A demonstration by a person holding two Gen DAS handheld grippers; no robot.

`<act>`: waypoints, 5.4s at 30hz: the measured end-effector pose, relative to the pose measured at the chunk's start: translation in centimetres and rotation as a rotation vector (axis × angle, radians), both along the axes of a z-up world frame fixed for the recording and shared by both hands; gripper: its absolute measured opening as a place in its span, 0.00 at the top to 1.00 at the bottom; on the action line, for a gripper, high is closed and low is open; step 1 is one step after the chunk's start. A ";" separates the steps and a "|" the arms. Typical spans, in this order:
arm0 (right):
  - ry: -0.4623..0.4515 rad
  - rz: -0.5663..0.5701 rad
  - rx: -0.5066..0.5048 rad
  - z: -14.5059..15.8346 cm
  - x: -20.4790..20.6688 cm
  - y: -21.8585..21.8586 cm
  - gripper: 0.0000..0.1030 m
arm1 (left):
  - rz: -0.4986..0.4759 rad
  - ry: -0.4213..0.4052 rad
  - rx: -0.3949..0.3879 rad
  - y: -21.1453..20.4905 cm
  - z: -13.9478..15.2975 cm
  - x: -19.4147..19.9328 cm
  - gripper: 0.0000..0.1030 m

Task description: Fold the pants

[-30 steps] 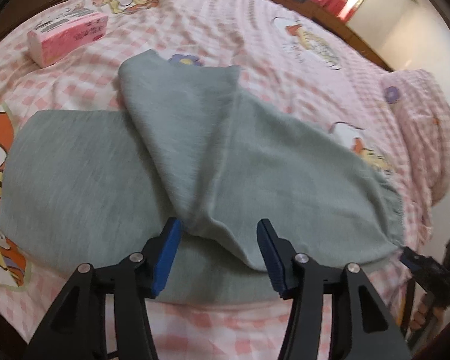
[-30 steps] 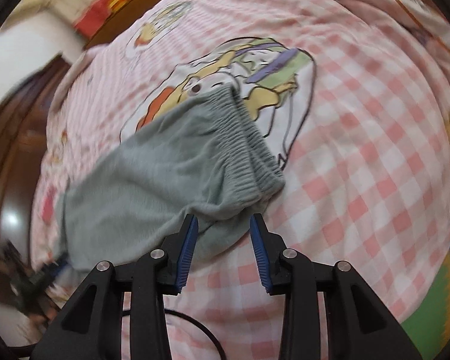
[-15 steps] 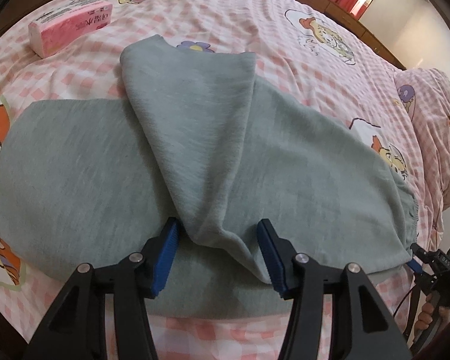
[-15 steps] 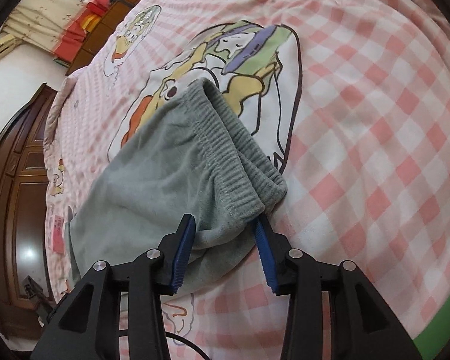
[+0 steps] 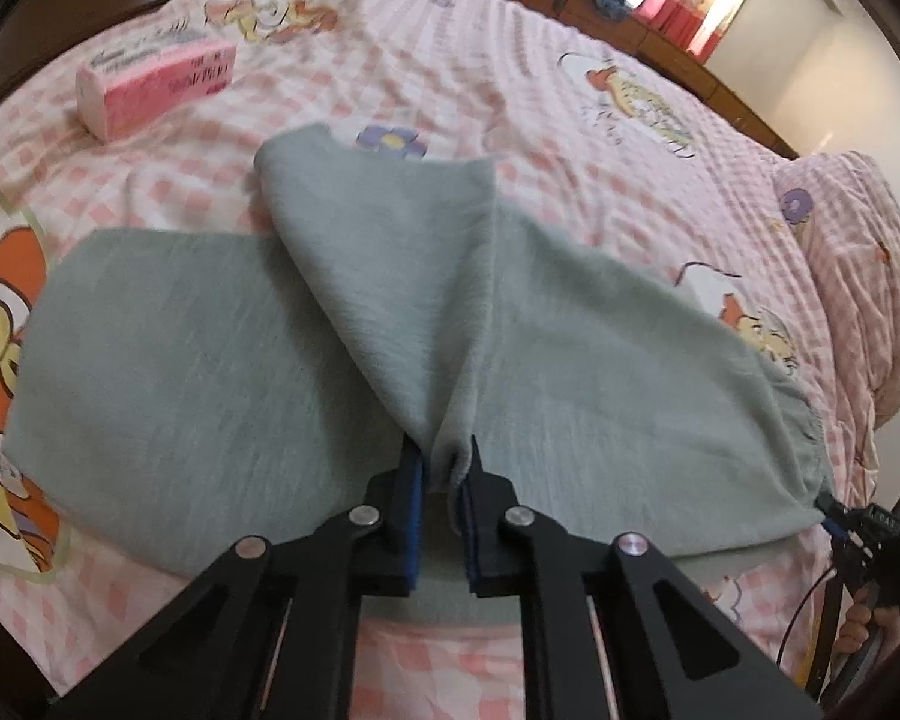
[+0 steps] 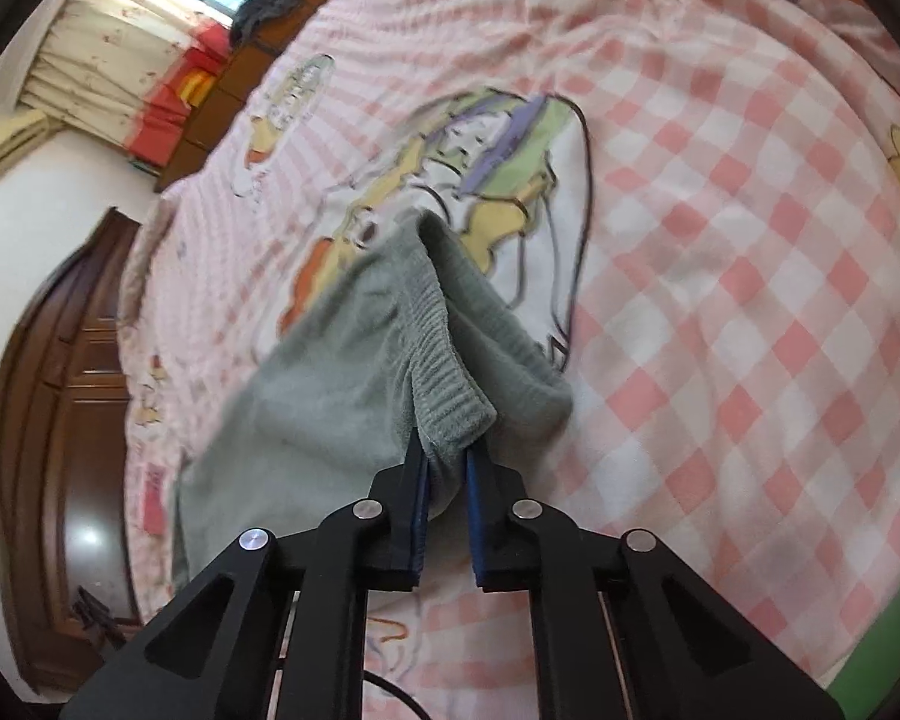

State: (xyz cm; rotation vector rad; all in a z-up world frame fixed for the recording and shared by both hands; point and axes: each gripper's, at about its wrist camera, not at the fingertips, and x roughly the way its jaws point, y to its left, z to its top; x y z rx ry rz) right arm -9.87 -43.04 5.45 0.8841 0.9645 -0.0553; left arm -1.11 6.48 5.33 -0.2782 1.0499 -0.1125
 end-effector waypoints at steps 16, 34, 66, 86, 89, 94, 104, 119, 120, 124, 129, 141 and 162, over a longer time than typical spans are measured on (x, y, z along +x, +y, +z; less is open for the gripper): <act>0.108 0.068 -0.122 -1.9 0.1 -0.3 0.87 | -0.055 0.130 0.066 -0.3 -3.0 -3.0 0.83; 0.086 0.209 -0.477 4.6 1.2 3.5 0.67 | -0.071 -0.041 0.118 -0.9 3.1 -1.3 0.56; 0.091 0.446 -0.403 -1.5 5.2 12.1 0.65 | 0.025 -0.132 0.157 0.0 2.5 9.4 0.97; 0.148 0.426 -0.486 -1.0 5.7 13.8 0.63 | 0.354 -0.024 0.160 15.1 -0.2 -3.1 0.97; 0.164 0.424 -0.500 -1.0 5.8 14.1 0.62 | 0.364 0.009 0.153 15.8 -1.4 -3.6 0.97; 0.198 0.435 -0.506 -0.4 6.4 14.6 0.62 | 0.358 0.039 0.137 16.3 -2.0 -3.9 0.95; -0.001 0.613 -0.401 4.0 12.0 19.1 0.62 | 0.315 -0.083 0.102 16.5 1.0 -0.8 0.63; -0.059 0.860 -0.529 0.8 20.1 26.7 0.70 | 0.243 -0.062 0.131 16.0 -1.9 5.3 0.74; -0.100 0.869 -0.536 1.0 19.8 26.9 0.80 | 0.248 -0.071 0.130 16.1 -2.0 5.2 0.93; -0.180 0.786 -0.512 2.2 20.1 25.8 0.95 | 0.288 -0.120 0.107 16.7 -1.9 4.8 0.95; -0.150 0.718 -0.454 1.1 21.9 24.8 0.97 | 0.333 -0.119 0.120 17.6 -2.2 5.8 0.95; -0.099 0.677 -0.434 0.8 21.9 24.2 0.87 | 0.331 -0.095 0.174 18.1 -2.2 5.9 0.77; 0.100 0.264 -0.707 0.0 10.9 7.8 0.78 | 0.150 -0.026 0.237 11.5 -3.2 1.6 0.53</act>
